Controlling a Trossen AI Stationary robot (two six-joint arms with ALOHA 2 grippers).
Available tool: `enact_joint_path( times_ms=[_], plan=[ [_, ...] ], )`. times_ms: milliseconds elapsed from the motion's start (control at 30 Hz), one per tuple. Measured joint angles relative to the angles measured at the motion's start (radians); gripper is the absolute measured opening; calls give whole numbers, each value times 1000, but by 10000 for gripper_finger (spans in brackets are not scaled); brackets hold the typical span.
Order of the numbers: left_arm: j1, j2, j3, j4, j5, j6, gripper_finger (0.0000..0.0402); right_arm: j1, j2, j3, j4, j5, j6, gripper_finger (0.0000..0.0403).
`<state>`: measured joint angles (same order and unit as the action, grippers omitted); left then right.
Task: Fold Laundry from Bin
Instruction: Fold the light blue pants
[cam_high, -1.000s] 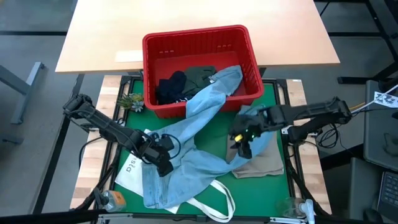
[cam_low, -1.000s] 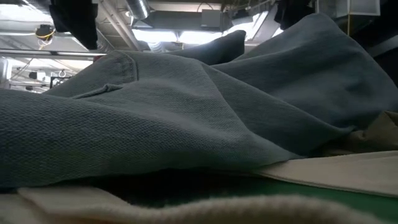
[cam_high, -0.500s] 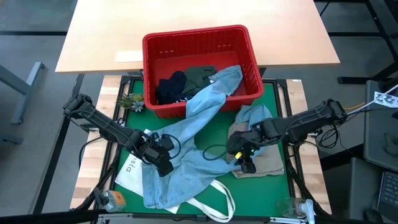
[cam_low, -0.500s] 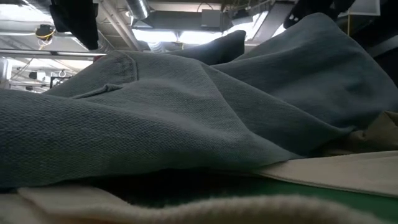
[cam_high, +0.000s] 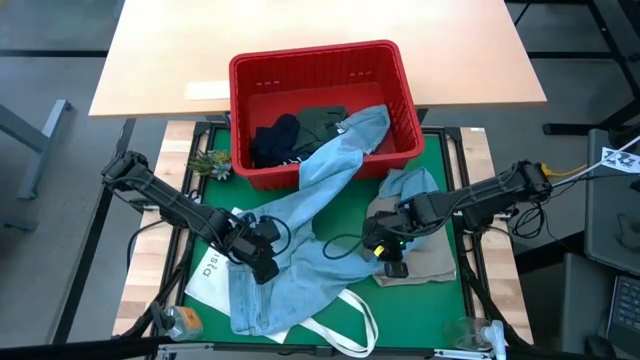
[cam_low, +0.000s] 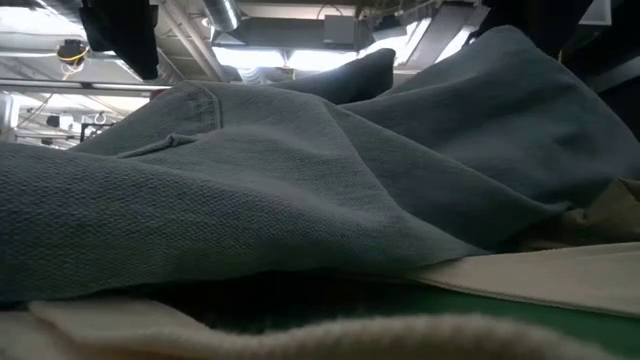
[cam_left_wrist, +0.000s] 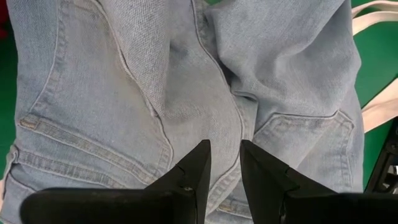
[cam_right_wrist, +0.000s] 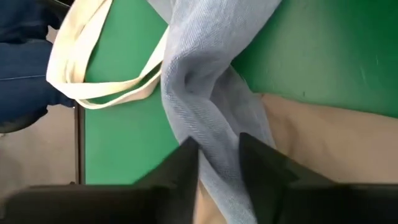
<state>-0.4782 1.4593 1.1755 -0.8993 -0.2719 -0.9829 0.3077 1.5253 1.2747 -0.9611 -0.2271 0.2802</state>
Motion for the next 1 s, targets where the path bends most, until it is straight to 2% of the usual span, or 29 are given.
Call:
enact_joint_path(
  times_ms=[100,167,300,400,467,733,900,1000],
  plan=[
    [0,0,0,0,0,0,82,0,-5,3,-33,50,0,18],
    [0,0,0,0,0,-1,82,0,-13,5,-86,130,20,16],
    [-10,0,0,3,-1,-10,82,-17,-17,4,-262,359,160,31],
    [-22,0,0,5,-1,-11,82,-44,-17,-6,-374,506,235,16],
    [-28,1,0,5,-1,-24,82,-65,-17,-27,-371,554,236,7],
    [-74,41,0,77,0,-62,82,-150,-16,-156,-308,509,235,30],
    [-117,92,0,192,4,-64,82,-174,-16,-180,-316,453,235,31],
    [-134,109,0,260,39,-63,82,-171,-16,-179,-316,443,233,32]
  ],
)
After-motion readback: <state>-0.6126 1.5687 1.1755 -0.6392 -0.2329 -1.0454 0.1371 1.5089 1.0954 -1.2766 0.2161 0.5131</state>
